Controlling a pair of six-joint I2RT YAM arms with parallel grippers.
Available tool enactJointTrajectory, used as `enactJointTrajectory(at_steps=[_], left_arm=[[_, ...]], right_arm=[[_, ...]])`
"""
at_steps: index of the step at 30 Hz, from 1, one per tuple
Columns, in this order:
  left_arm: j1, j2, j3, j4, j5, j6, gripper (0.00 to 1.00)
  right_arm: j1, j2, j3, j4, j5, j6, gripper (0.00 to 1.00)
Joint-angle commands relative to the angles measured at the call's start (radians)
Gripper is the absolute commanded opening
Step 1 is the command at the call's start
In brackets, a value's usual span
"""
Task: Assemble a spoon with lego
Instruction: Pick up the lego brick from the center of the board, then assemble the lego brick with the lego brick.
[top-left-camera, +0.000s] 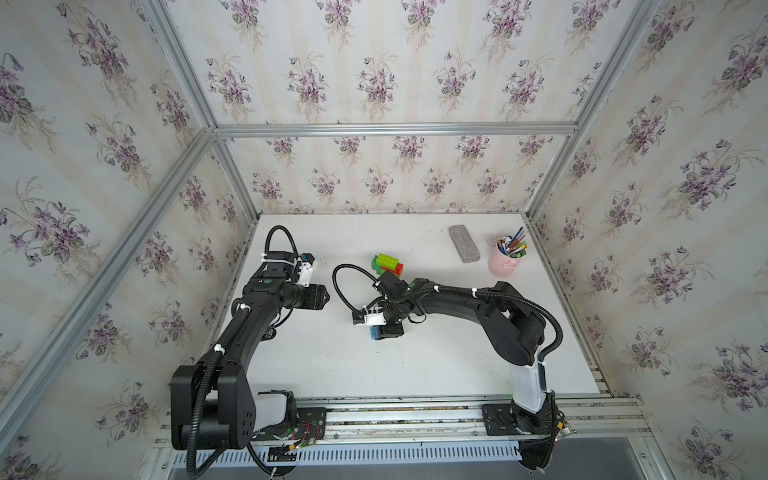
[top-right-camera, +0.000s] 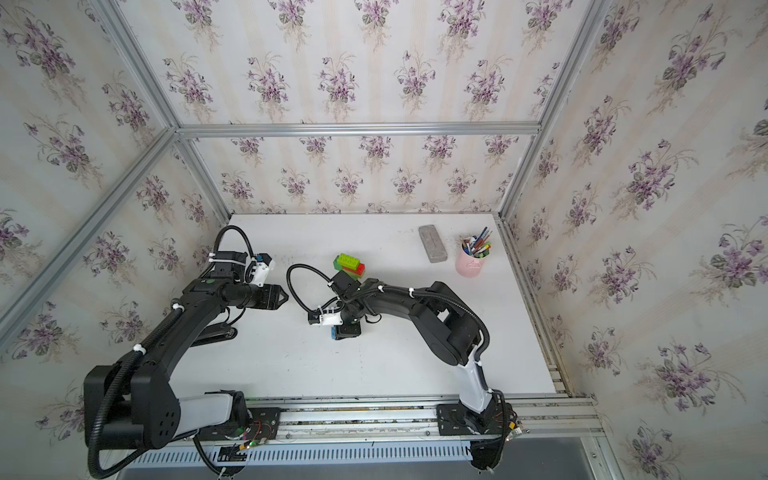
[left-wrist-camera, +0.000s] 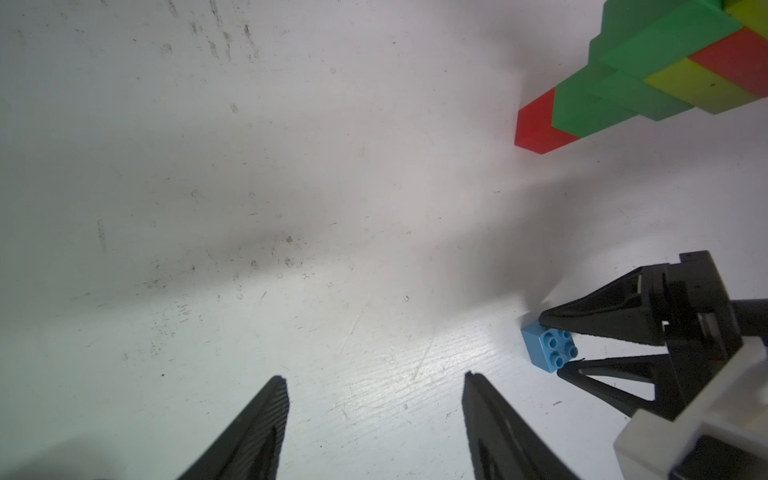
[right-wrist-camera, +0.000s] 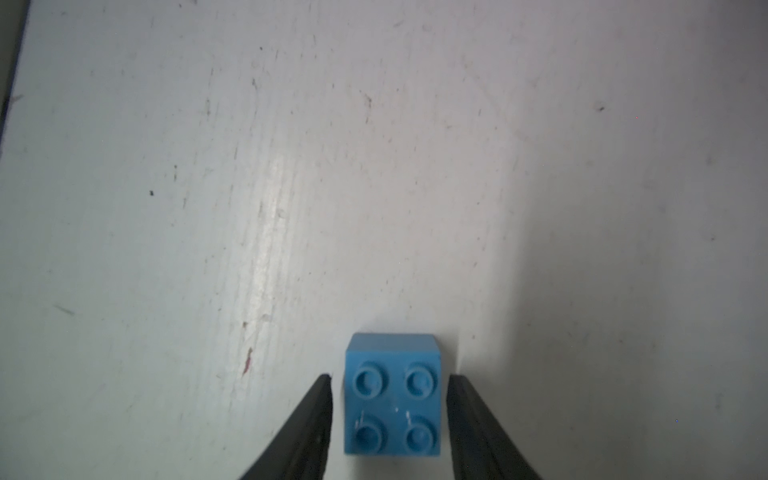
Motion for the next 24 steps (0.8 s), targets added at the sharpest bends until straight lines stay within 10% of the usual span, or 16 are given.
enactJointTrajectory(at_steps=[1,24], left_arm=[[0.001,-0.004,-0.003,0.017,0.013,0.011,0.69],[-0.037,-0.086,-0.083,0.145,0.097,-0.072,0.68]], right_arm=[[0.000,0.005,0.008,-0.011,-0.029,0.003,0.48],[-0.059,-0.159,0.129,-0.138,0.048,0.126,0.25]])
